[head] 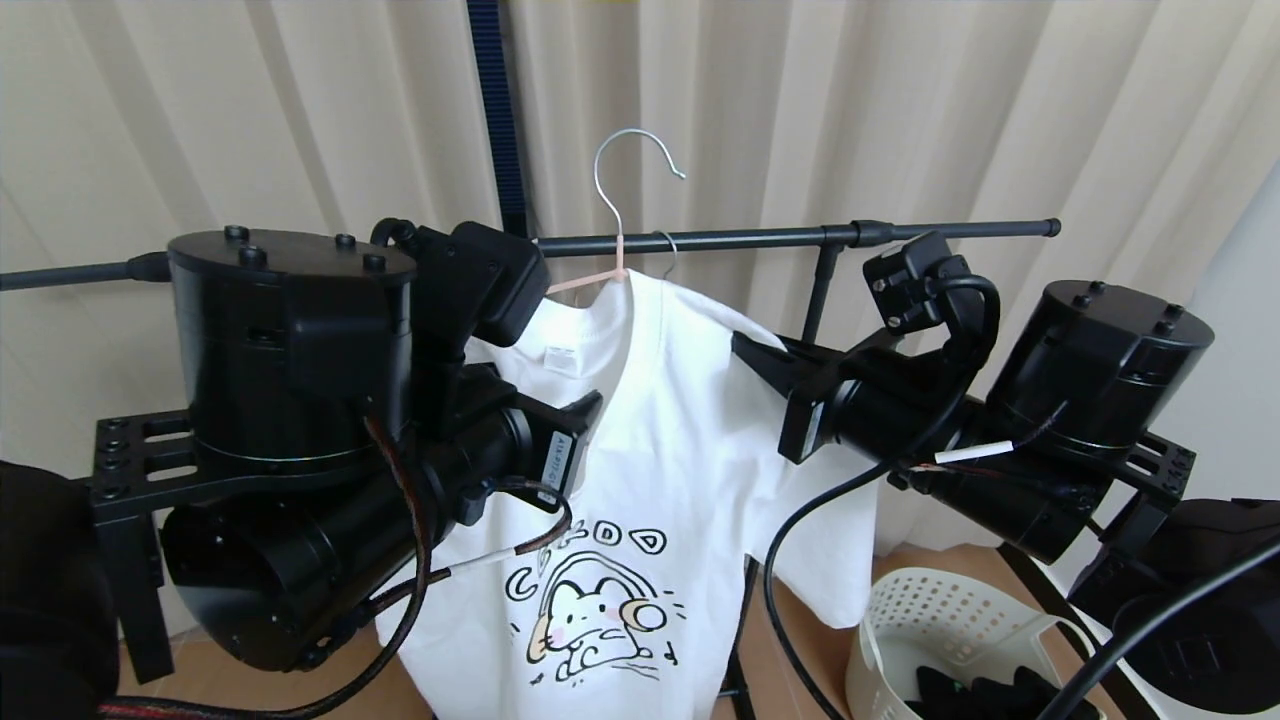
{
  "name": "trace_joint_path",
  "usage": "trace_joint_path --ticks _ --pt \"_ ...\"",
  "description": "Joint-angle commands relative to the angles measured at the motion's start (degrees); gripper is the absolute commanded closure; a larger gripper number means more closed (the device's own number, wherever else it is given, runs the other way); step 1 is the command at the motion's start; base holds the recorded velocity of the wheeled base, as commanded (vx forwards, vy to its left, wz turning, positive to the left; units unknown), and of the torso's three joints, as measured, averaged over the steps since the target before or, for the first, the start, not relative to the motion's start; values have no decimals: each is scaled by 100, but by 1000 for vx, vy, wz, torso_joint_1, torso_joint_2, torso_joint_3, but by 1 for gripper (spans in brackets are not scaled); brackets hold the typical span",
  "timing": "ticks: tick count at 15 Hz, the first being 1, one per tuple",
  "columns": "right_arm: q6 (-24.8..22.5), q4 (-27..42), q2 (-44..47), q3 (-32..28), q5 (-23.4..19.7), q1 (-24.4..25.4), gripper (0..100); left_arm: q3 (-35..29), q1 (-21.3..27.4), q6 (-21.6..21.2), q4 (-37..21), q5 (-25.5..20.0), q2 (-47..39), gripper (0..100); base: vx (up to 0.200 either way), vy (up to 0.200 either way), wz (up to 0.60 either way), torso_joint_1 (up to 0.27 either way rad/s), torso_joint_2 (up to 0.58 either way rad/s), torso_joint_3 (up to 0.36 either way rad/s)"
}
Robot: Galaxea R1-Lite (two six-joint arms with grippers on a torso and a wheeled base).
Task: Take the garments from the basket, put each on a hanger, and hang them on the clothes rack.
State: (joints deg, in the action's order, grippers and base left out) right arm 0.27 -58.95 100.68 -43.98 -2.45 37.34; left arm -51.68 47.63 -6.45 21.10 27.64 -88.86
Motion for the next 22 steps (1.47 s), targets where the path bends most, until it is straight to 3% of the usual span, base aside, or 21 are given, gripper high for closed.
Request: trace_joint_path --ticks 1,9,17,22 --pt "0 -2 -31 4 -1 1 100 0 89 3 8 5 -26 0 0 0 0 0 0 0" --pt "0 -2 -66 4 -10 -7 100 26 168 -6 -1 5 220 0 0 0 0 0 0 0" --pt "-132 -2 -75 294 -335 -7 100 -264 -61 -6 -45 5 202 0 0 0 0 0 0 0" --pt "-185 7 -251 294 -564 -306 100 -44 -342 -6 -642 5 624 0 0 0 0 0 0 0"
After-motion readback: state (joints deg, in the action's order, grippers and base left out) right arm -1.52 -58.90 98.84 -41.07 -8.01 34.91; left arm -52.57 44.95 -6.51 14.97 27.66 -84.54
